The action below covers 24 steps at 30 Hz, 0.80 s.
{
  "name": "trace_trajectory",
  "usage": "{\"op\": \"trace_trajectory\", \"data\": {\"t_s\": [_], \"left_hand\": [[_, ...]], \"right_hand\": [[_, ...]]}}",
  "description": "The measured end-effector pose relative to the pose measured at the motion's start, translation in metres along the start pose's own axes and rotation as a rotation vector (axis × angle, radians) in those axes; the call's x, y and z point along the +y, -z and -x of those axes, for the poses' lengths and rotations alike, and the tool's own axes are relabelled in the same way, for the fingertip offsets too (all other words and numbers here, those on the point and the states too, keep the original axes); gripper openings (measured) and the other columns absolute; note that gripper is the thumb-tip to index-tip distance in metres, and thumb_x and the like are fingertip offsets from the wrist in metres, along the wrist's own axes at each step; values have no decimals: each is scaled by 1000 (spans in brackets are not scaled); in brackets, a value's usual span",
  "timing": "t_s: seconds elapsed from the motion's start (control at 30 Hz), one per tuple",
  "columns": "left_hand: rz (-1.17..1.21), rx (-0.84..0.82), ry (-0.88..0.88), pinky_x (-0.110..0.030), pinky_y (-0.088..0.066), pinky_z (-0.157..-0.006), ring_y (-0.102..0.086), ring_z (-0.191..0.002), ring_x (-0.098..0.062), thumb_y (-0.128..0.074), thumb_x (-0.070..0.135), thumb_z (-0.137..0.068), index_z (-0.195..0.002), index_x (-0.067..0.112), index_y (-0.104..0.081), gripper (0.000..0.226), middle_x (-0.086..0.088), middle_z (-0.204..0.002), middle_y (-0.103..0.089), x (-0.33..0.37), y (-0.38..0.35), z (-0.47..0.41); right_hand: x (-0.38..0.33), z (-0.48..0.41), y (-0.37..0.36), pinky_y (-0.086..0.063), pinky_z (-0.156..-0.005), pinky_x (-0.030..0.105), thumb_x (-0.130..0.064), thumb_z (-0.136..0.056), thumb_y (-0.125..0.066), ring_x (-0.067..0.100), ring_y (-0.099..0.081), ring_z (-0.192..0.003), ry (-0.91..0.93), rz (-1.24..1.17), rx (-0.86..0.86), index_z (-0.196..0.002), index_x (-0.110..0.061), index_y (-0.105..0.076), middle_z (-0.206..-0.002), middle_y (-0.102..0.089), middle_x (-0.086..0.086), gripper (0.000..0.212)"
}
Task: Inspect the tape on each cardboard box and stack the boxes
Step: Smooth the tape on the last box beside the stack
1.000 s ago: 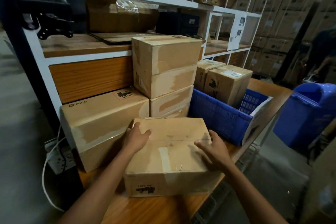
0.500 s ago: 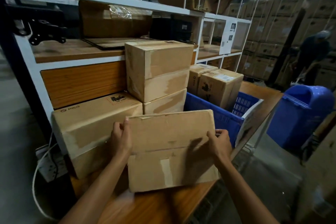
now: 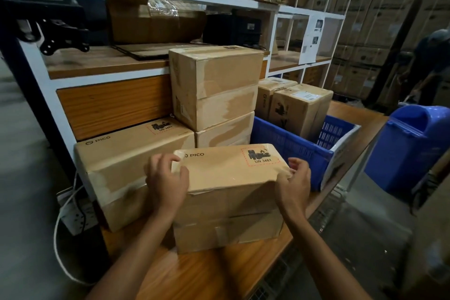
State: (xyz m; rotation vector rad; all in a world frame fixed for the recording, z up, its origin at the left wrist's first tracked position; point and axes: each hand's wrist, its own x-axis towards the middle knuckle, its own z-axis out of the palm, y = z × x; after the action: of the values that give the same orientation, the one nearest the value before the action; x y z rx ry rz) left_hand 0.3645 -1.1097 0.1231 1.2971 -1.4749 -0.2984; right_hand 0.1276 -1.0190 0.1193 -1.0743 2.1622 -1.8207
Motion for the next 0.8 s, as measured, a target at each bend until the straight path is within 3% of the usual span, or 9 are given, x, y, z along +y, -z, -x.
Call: {"op": "trace_trajectory", "data": {"t_s": [0.1, 0.23, 0.3, 0.37, 0.47, 0.57, 0.67, 0.73, 0.8], "left_hand": [[-175, -112, -276, -36, -40, -80, -55, -98, -25, -75, 5, -77, -88, 15, -65, 17, -2, -100, -56, -1, -2, 5], [-285, -130, -477, -40, -45, -78, -57, -93, -23, -66, 14, -85, -86, 15, -64, 3, -4, -96, -61, -3, 3, 9], [-294, -173, -532, -39, -46, -77, -58, -91, -20, -54, 24, -89, -88, 16, -64, 13, -2, -95, -62, 1, 4, 10], [-325, -240, -545, -34, -45, -74, -57, -87, -17, -47, 29, -91, -87, 17, -65, 22, 0, -91, -62, 3, 2, 13], [-406, -308, -530, -31, -46, -69, -56, -82, -18, -59, 27, -91, -82, 16, -67, 16, -1, -84, -61, 8, 1, 10], [-464, -375, -503, -26, -38, -70, -53, -91, -15, -57, 30, -95, -90, 18, -68, 17, 1, -93, -61, 24, 1, -3], [-456, -446, -470, -26, -41, -80, -51, -109, -14, -49, 36, -100, -116, 22, -63, 26, 2, -116, -57, 27, -9, -14], [-459, -533, -412, -34, -46, -94, -51, -118, -18, -46, 38, -100, -128, 22, -59, 35, 0, -129, -57, 22, -15, -16], [-518, -576, -357, -37, -46, -97, -52, -118, -19, -46, 39, -99, -129, 20, -60, 38, -1, -129, -58, 23, -19, -19]], "right_hand": [[-17, 7, -6, -49, -92, 28, -9, -88, -62, 8, -50, -111, 245, 143, -23, -114, -19, -61, -125, -50, -5, 28], [-36, 21, -26, -48, -88, 18, -15, -93, -62, 2, -49, -109, 470, 223, -305, -102, -17, -69, -127, -53, -7, 12], [-42, 25, -39, -52, -88, 22, -21, -96, -59, 3, -52, -106, 573, 268, -435, -109, -18, -69, -126, -54, -8, 16], [-41, 27, -52, -51, -85, 24, -30, -98, -54, 6, -52, -103, 661, 382, -524, -114, -21, -66, -126, -55, -6, 22], [-35, 33, -66, -38, -77, 25, -45, -96, -37, 6, -42, -91, 745, 562, -530, -107, -23, -60, -114, -58, -4, 33], [-43, 23, -71, -42, -82, 32, -50, -94, -36, 9, -38, -93, 731, 611, -562, -104, -24, -57, -109, -55, -4, 35], [-54, -2, -77, -45, -99, 44, -48, -99, -45, 16, -47, -112, 664, 695, -672, -126, -25, -56, -128, -54, 0, 37], [-51, -10, -79, -38, -110, 47, -51, -101, -38, 21, -44, -132, 626, 755, -741, -141, -25, -48, -146, -48, 4, 49], [-45, -8, -78, -32, -115, 46, -52, -103, -29, 21, -40, -139, 626, 782, -763, -145, -24, -45, -151, -44, 3, 53]]}}
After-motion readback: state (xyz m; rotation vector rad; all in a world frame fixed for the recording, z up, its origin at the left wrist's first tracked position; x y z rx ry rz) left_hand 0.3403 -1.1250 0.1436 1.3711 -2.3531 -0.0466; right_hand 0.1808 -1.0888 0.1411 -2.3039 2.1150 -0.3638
